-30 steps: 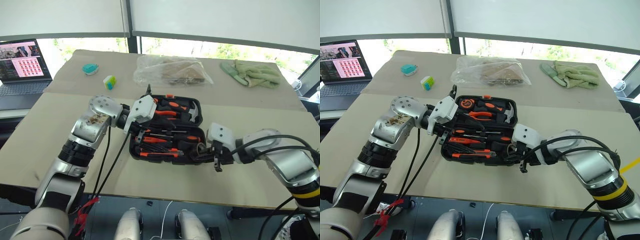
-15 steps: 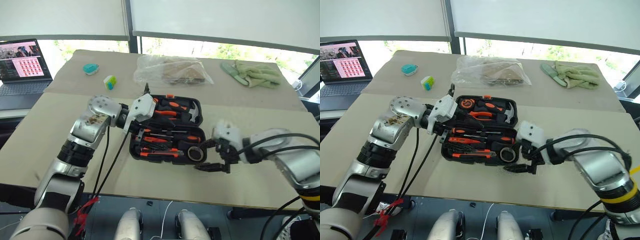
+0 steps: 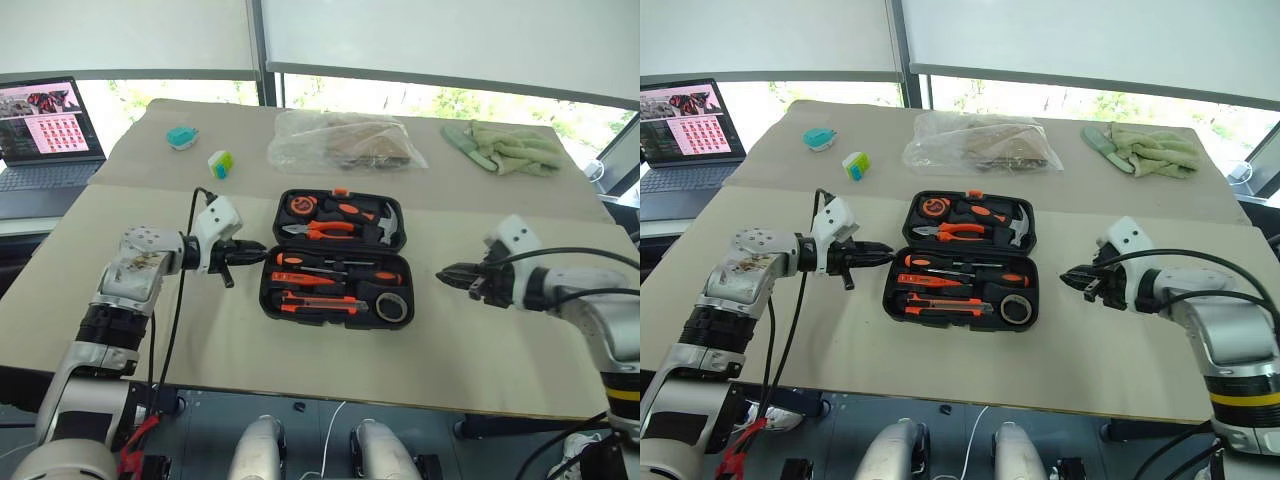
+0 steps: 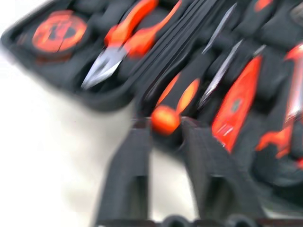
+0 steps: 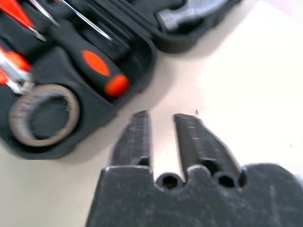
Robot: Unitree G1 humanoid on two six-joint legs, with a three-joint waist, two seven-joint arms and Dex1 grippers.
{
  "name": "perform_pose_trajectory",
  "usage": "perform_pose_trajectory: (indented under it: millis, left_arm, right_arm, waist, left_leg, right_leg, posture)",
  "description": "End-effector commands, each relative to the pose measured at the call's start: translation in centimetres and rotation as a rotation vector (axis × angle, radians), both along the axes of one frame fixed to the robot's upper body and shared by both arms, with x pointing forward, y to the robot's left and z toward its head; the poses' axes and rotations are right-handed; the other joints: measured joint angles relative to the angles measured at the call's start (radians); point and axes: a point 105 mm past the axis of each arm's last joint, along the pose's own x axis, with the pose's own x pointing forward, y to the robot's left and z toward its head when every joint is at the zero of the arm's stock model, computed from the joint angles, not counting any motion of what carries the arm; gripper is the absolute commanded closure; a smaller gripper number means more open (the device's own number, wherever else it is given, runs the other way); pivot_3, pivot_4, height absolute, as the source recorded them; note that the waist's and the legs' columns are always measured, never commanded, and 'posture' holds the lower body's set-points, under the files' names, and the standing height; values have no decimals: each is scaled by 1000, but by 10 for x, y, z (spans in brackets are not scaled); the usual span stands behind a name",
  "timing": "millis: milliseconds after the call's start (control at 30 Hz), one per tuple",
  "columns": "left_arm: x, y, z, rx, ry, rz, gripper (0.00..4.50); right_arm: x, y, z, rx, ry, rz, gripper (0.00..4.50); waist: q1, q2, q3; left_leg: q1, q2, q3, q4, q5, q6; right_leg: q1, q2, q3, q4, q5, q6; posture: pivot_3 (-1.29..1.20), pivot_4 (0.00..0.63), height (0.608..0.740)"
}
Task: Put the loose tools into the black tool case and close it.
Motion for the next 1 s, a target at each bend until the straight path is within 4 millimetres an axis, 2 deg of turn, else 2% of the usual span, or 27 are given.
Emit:
perform_pose_trajectory:
  millis: [33, 200, 300, 467, 567, 633, 833, 1000]
  left_arm:
    - [2, -6, 2, 32, -41, -21, 4486]
    - [2, -22, -9, 64, -16, -61, 4486]
    - [-4, -31, -11, 64, -7, -100, 4486]
    - [-13, -41, -8, 0, 2, -146, 4486]
    - [-32, -48, -9, -24, 28, -234, 4486]
    - [-46, -48, -12, -24, 64, -290, 4486]
    - [-70, -38, -20, -2, 152, -342, 4486]
    - [-80, -31, -28, 26, 178, -341, 4486]
  right_arm:
    - [15, 7, 7, -45, -83, 37, 4467]
    - [24, 27, 1, -72, -89, 120, 4467]
    - [23, 40, 5, -63, -99, 188, 4467]
    - [8, 54, 7, -50, -83, 308, 4467]
    - [-12, 60, 6, -37, -49, 403, 4467]
    - [-27, 62, 2, -47, -20, 453, 4467]
    - [-53, 57, -12, -69, 34, 470, 4467]
    - [-60, 49, -18, -83, 43, 415, 4467]
  waist:
    - [-1, 0, 0]
    - [6, 0, 0]
    - [12, 0, 0]
    - [12, 0, 0]
    - [13, 0, 0]
    - [13, 0, 0]
    - [14, 0, 0]
    - [14, 0, 0]
  left_leg:
    - [0, 0, 0, 0, 0, 0]
    - [0, 0, 1, 0, 0, 0]
    - [-1, 0, 1, 0, 0, 0]
    - [-1, 0, 1, 0, 0, 0]
    - [-1, 0, 1, -1, 0, 0]
    - [-1, 0, 1, -1, -1, 1]
    - [0, 1, 1, -1, -1, 1]
    - [0, 1, 1, 0, -1, 0]
  right_leg:
    - [0, 0, 0, 0, 0, 0]
    - [0, 0, 0, 0, 0, 0]
    - [0, 0, 0, 0, 0, 0]
    - [-1, 0, 0, 0, 0, 0]
    - [-1, 0, 0, 0, 0, 0]
    - [-1, 0, 0, -1, 0, 0]
    - [0, 0, 0, -1, 0, 0]
    - [0, 0, 0, -1, 0, 0]
  posture:
    - [0, 150, 740]
    - [0, 150, 740]
    - [0, 150, 740]
    - [0, 150, 740]
    - [0, 150, 740]
    - [0, 150, 740]
    - [0, 150, 740]
    - [0, 150, 740]
